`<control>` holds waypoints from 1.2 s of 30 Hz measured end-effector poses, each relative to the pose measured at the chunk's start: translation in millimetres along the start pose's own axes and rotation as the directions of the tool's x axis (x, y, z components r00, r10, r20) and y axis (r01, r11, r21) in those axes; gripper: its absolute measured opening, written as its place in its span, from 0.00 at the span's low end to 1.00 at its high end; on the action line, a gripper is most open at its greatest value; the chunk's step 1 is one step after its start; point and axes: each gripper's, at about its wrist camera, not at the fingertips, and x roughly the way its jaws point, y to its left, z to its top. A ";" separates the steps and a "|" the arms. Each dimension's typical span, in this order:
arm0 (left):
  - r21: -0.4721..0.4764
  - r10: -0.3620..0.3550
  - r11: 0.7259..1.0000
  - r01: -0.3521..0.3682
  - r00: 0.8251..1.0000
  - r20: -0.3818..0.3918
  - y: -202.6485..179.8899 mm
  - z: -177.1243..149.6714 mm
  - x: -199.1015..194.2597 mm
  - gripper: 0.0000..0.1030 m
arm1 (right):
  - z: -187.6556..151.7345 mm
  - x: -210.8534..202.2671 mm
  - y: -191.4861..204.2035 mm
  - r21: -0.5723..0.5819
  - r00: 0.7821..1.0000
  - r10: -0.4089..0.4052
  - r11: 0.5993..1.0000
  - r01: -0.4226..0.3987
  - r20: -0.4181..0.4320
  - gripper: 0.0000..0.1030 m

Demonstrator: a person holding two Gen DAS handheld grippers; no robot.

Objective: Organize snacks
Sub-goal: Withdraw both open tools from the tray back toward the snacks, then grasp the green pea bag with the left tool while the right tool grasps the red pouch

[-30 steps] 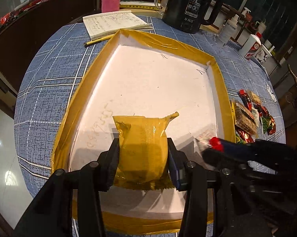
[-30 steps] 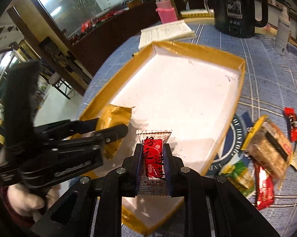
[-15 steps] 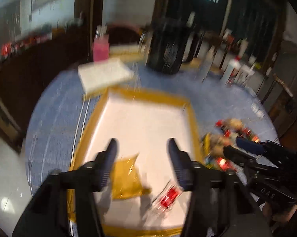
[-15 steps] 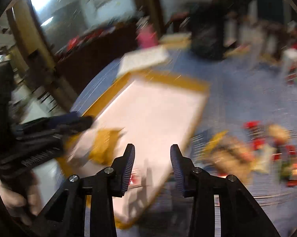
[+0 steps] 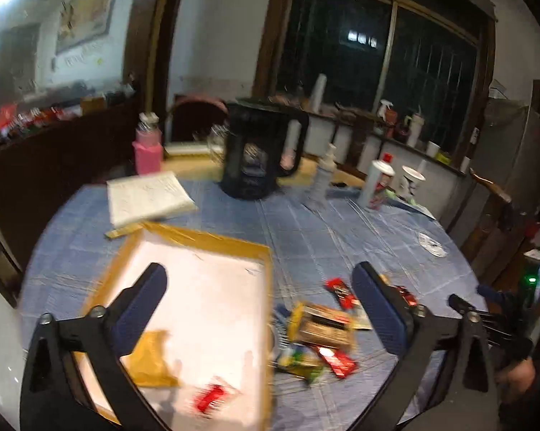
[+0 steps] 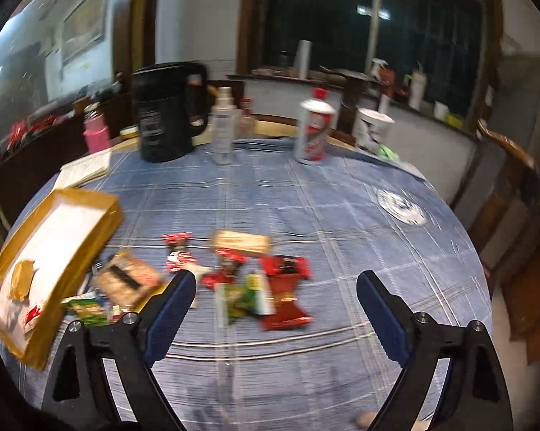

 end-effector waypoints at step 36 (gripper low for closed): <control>0.406 -0.079 0.850 0.336 0.842 -0.533 -233.4 -87.5 202.5 0.82 | -27.9 100.7 -67.0 0.213 0.844 0.403 0.913 -0.347 -0.354 0.03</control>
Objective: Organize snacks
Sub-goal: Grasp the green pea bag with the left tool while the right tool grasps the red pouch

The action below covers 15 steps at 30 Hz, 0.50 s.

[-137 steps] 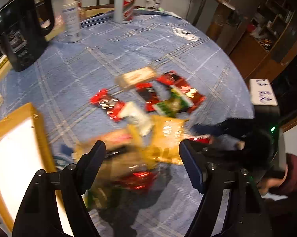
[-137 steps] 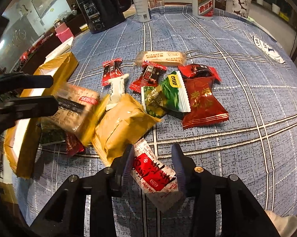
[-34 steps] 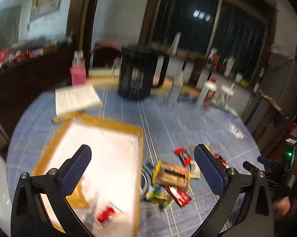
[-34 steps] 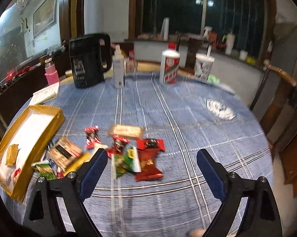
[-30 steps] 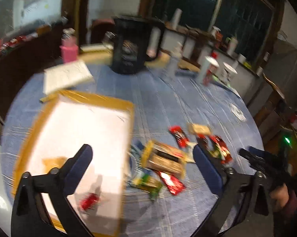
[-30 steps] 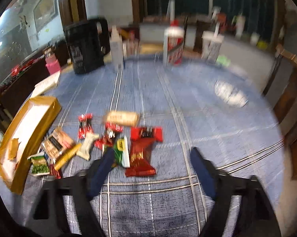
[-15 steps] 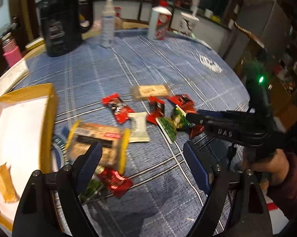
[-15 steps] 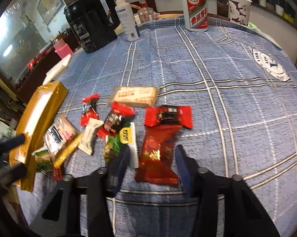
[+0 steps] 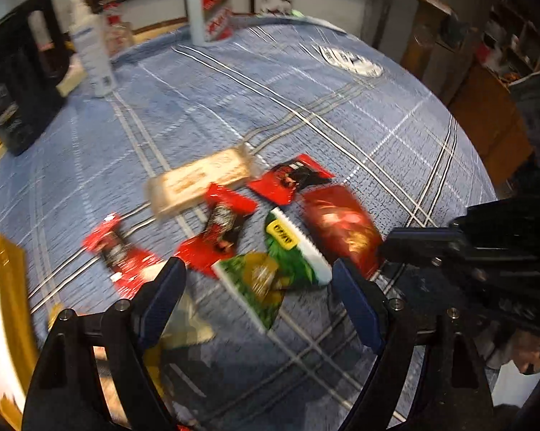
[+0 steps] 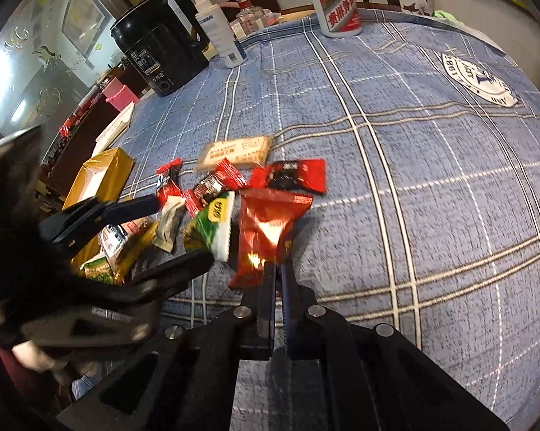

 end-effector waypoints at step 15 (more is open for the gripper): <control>-0.072 -0.044 0.996 0.043 0.999 -0.015 3.1 -14.2 -15.5 0.62 | 21.6 8.0 14.6 -0.102 0.998 -0.060 0.993 0.063 0.036 0.39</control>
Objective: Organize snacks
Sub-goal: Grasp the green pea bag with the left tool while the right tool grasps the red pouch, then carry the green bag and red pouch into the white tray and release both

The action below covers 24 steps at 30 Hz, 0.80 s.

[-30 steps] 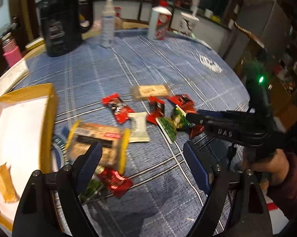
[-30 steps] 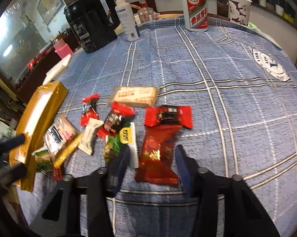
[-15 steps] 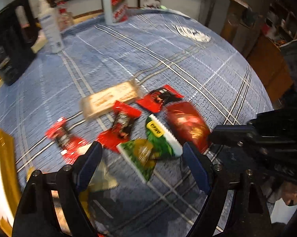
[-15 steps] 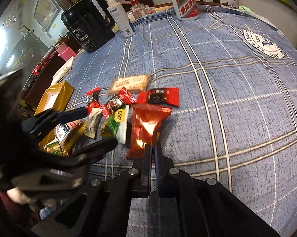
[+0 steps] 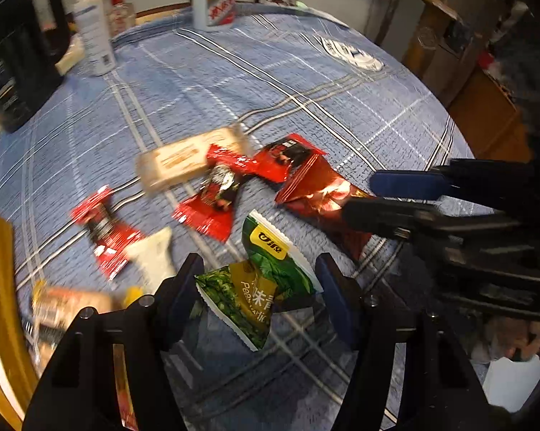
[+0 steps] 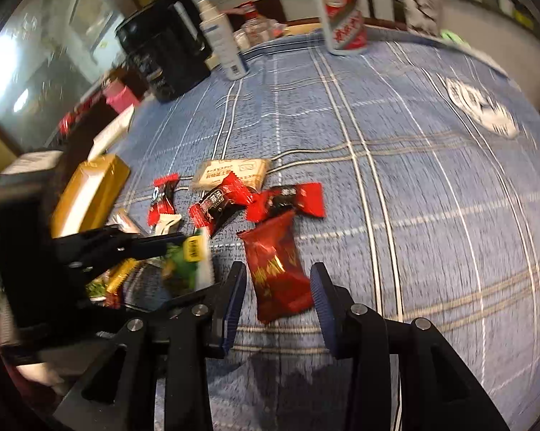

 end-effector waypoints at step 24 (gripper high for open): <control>-0.478 0.236 0.865 -0.152 0.964 0.122 137.0 -151.0 -157.1 0.62 | -14.9 -22.2 40.4 0.006 1.000 0.021 1.000 -0.021 0.019 0.30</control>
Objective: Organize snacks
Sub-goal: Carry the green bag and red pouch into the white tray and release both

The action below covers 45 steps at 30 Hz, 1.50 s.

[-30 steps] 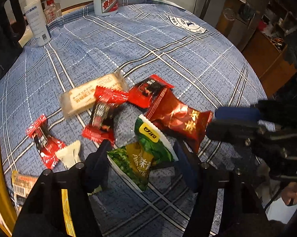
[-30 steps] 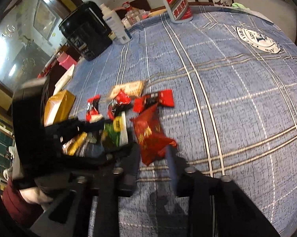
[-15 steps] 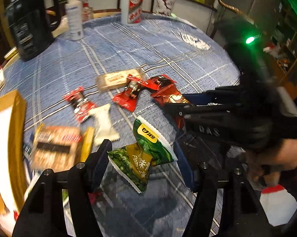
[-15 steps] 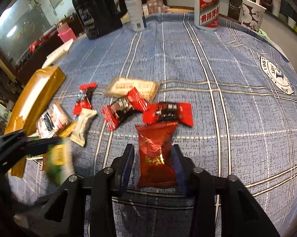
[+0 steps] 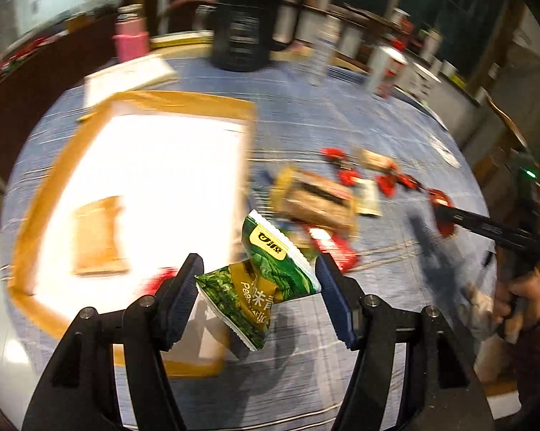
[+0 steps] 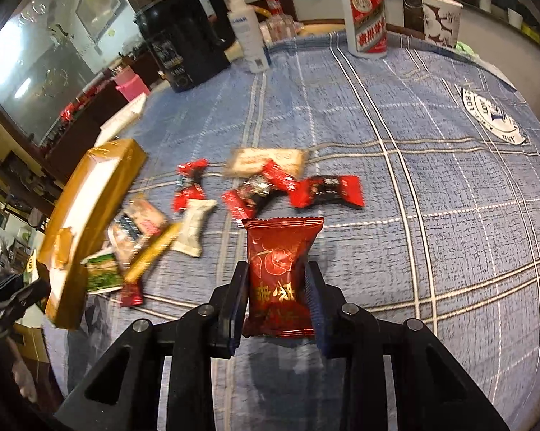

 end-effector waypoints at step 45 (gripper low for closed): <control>-0.101 0.031 0.994 -0.040 0.996 -0.088 168.2 68.1 71.2 0.66 | 20.8 125.1 309.0 -0.210 0.980 0.166 0.960 -0.186 -0.113 0.36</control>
